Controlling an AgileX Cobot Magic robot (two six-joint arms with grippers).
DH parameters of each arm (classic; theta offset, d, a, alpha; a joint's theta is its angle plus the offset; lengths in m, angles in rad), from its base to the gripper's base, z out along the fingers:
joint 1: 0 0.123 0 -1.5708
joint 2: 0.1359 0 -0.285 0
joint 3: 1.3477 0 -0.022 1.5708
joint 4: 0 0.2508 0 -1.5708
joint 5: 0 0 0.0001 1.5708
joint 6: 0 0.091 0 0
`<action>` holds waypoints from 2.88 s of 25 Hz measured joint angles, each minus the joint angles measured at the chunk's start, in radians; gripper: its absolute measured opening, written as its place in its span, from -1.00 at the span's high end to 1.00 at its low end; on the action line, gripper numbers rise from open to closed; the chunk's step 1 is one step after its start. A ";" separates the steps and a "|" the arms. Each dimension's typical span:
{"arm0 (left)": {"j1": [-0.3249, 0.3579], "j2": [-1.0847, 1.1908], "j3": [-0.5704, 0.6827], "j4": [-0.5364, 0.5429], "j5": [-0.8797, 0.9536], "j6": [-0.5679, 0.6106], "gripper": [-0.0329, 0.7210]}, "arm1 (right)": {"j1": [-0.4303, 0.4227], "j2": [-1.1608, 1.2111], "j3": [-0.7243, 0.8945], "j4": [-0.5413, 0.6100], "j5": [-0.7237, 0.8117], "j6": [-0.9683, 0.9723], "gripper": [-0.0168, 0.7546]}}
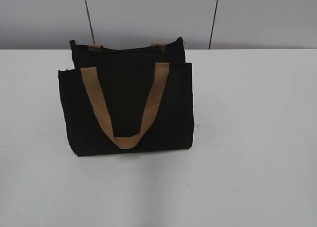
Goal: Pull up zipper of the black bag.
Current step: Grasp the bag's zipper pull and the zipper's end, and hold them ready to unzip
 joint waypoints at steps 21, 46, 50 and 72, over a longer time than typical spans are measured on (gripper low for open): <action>0.000 0.068 -0.045 -0.014 -0.086 0.001 -0.45 | 0.000 0.000 0.000 0.000 0.000 0.000 -0.19; -0.176 1.119 0.076 -0.018 -1.511 0.146 -0.32 | -0.001 0.000 0.000 0.000 0.000 0.000 -0.19; -0.203 1.234 0.122 -0.007 -1.615 0.131 -0.32 | -0.001 0.000 0.000 0.000 0.000 0.000 -0.19; -0.207 1.620 0.362 0.077 -2.083 0.269 -0.32 | -0.001 0.000 0.000 0.000 0.000 0.000 -0.19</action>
